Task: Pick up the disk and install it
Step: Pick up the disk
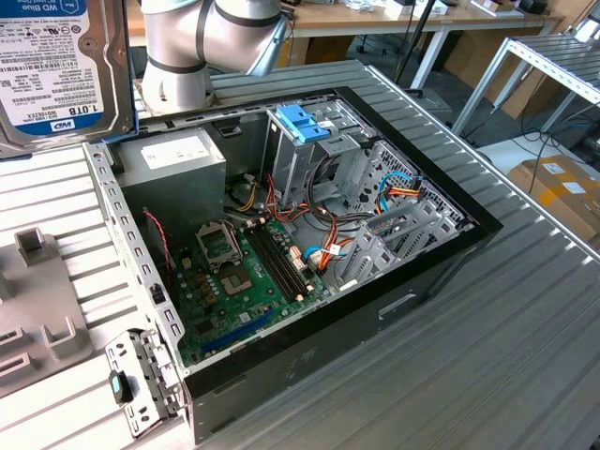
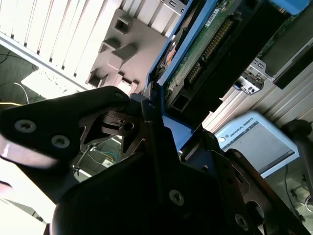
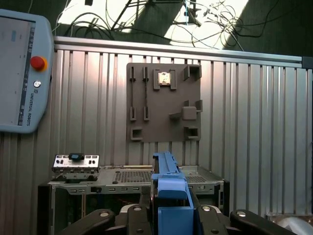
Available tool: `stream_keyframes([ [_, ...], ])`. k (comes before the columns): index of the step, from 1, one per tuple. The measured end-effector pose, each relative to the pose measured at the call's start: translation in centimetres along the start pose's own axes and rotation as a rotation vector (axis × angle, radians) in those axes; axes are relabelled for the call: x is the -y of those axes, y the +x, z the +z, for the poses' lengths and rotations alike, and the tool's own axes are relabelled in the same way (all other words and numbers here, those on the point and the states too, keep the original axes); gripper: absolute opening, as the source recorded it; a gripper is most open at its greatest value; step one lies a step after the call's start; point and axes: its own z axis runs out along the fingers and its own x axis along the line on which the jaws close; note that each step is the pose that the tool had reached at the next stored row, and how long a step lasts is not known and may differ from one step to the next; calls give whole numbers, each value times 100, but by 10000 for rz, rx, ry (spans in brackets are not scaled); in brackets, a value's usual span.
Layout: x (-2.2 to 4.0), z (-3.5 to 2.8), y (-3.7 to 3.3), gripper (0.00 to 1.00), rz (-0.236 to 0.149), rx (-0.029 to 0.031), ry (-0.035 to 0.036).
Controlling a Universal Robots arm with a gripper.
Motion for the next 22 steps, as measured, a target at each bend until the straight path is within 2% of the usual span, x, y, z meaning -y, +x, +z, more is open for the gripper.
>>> stream_keyframes([
  [18, 154, 1, 5, 37, 0, 0, 0],
  [19, 188, 2, 6, 37, 0, 1, 1],
  [22, 226, 1, 7, 37, 0, 0, 0],
])
